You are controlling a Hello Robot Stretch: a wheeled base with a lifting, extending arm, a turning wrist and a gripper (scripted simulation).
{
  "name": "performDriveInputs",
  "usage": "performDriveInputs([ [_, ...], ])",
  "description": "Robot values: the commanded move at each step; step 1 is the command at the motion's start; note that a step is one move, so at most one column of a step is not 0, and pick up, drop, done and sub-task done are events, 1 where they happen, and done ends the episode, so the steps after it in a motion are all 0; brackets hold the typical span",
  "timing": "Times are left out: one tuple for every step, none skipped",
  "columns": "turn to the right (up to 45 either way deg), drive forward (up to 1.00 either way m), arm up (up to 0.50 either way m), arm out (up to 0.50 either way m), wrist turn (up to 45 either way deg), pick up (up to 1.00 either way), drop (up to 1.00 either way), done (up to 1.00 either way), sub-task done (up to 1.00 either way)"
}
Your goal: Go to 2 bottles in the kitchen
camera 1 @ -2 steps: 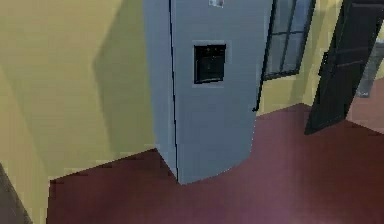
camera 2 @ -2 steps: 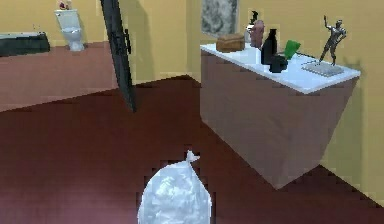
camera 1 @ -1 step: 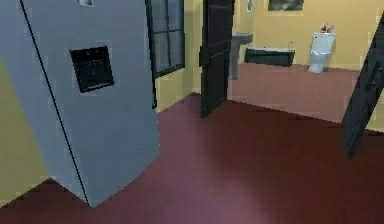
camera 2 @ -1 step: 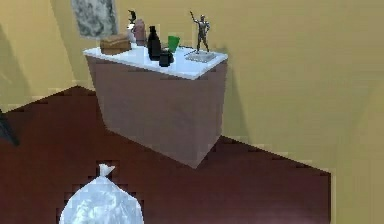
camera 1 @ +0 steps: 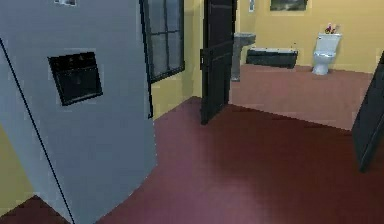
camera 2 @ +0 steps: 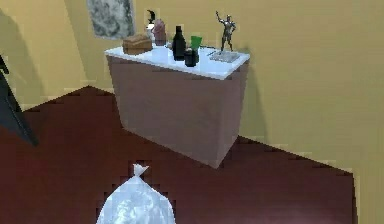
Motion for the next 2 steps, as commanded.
performDriveInputs([
  [-45.0, 0.0, 0.0, 0.0, 0.0, 0.0, 0.0, 0.0, 0.0],
  [-15.0, 0.0, 0.0, 0.0, 0.0, 0.0, 0.0, 0.0, 0.0],
])
